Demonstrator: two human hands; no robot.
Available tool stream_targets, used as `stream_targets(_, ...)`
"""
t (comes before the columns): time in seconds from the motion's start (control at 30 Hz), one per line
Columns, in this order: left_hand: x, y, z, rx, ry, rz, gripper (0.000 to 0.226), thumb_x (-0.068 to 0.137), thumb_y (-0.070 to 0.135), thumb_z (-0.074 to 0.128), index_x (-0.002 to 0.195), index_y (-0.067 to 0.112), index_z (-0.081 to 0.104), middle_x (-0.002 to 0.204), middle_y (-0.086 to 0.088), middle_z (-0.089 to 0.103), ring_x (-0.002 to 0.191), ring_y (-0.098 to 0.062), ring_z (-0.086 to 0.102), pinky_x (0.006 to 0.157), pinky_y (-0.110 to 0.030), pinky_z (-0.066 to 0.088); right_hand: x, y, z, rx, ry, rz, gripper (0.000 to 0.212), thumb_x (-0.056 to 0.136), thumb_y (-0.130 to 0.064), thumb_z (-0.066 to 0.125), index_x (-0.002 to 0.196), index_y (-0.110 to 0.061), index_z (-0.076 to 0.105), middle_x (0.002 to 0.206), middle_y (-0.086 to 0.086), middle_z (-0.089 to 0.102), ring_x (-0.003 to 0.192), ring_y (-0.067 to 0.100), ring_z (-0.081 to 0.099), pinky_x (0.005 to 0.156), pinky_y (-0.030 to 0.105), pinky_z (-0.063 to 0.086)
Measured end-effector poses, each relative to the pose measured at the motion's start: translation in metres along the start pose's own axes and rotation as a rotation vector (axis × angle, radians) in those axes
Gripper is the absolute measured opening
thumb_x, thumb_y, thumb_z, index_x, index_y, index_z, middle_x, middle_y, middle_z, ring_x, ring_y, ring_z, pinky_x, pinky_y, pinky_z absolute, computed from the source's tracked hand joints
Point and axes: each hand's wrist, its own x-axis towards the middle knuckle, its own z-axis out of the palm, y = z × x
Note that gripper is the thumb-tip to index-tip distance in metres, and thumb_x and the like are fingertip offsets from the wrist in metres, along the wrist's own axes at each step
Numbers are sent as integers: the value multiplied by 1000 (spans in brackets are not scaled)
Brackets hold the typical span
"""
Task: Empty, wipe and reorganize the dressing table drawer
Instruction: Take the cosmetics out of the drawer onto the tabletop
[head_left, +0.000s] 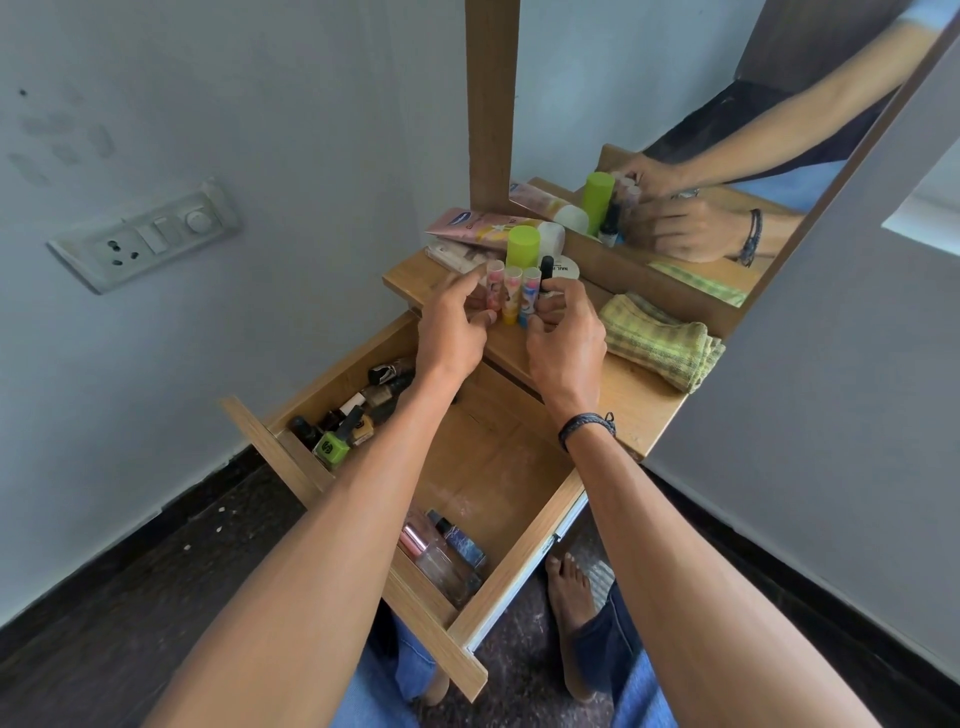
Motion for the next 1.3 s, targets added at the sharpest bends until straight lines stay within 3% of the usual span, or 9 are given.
stream_targets(0.1,1,3,2,-9,13,-65,56,87,4,75,139,21,59,117,0,69,107,-16,67,90,-30,59,-1,0,1,-15,9,10,32,91,-3,62,117,-20,59,105,-2,67,94,15,64,81,32,55)
stream_targets(0.23,2,5,6,-11,42,-90,47,85,7,78,124,26,61,107,3,71,105,-17,66,87,-41,59,-1,0,2,-49,33,19,19,92,-5,57,104,-19,57,99,-1,65,87,15,60,74,30,49)
stream_targets(0.37,-3,10,6,-103,22,-88,44,82,-2,73,117,22,60,105,4,71,97,-9,69,87,-34,60,-2,-1,1,-32,19,9,13,88,-8,58,98,-17,59,96,-3,65,85,13,60,73,27,48)
stream_targets(0.53,-7,15,3,-176,8,-98,40,83,3,77,114,21,60,105,6,72,96,-7,70,86,-28,59,0,0,0,-21,-11,-9,14,88,-17,67,100,-18,61,100,-3,66,86,11,61,73,22,47)
stream_targets(0.73,-5,20,2,-137,11,-118,35,85,5,77,112,21,61,104,6,71,95,-7,70,84,-24,58,0,1,2,-54,10,-3,11,90,-11,62,100,-16,66,101,-1,68,89,14,63,75,24,48)
stream_targets(0.87,-22,12,-18,-89,41,-143,34,88,3,73,117,19,64,111,7,69,101,-4,67,87,-20,54,-2,-3,-2,-15,32,-21,14,89,-9,58,96,-15,69,96,-3,69,85,11,62,74,24,48)
stream_targets(1.07,-73,-28,-86,54,178,-300,28,92,1,64,102,27,69,101,11,70,93,-3,67,81,-25,56,-6,-4,-3,28,8,-91,11,83,-14,56,82,-14,67,82,-4,67,75,11,61,68,28,52)
stream_targets(1.17,-98,-43,-107,172,145,-391,24,94,7,64,103,29,68,100,12,69,92,-6,67,70,-20,50,-9,-5,-4,38,-24,-123,11,82,-16,56,80,-14,67,80,-5,67,74,9,60,67,24,50)
stream_targets(1.3,-113,-48,-110,293,58,-360,23,94,8,66,105,28,68,107,11,70,95,-12,66,75,-26,50,-12,-7,-5,51,-47,-151,11,80,-15,56,78,-15,67,77,-6,67,72,8,60,66,21,50)
